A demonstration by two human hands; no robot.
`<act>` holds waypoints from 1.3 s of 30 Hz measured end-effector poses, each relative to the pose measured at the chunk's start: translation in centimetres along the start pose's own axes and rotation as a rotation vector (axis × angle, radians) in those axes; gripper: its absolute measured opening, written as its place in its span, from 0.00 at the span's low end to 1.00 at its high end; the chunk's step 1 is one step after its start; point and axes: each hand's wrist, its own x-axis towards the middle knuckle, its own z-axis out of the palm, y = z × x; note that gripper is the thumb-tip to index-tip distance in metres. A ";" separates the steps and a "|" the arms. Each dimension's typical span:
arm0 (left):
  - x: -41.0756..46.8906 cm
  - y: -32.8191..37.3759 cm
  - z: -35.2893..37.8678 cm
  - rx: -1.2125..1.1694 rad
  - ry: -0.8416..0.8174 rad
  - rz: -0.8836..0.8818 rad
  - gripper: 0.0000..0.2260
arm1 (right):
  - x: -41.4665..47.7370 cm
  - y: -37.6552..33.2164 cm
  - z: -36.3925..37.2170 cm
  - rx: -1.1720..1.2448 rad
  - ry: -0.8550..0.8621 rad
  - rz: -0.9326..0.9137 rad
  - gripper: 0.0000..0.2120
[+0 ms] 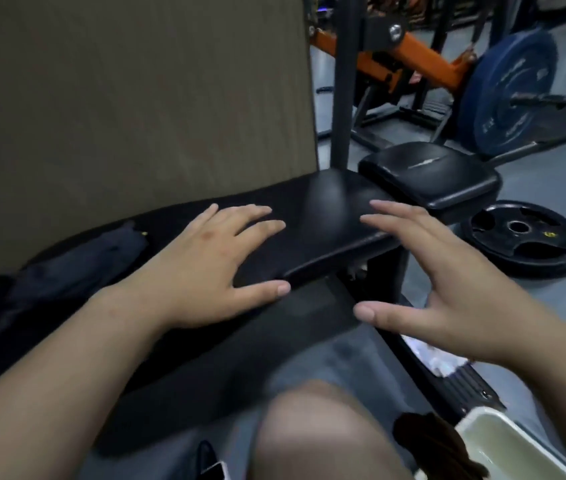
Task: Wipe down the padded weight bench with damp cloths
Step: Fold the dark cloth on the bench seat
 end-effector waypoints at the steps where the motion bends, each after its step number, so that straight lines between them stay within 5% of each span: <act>1: -1.7 -1.5 -0.4 -0.013 0.024 -0.061 0.39 | 1.2 -1.2 0.4 -0.007 -0.024 -0.032 0.46; 10: -13.1 -12.1 -0.8 -0.077 0.145 -0.447 0.39 | 11.9 -12.5 5.4 -0.140 -0.218 -0.297 0.50; 20: -18.8 -21.2 1.3 -0.145 0.093 -0.740 0.47 | 21.8 -18.4 14.9 -0.129 -0.352 -0.279 0.54; 27: -18.4 -24.1 3.2 -0.216 0.066 -0.735 0.49 | 24.7 -17.7 20.3 -0.094 -0.393 -0.224 0.57; 39: -16.6 -26.1 4.5 -0.477 0.113 -0.560 0.34 | 28.1 -16.5 25.5 -0.160 -0.489 -0.251 0.54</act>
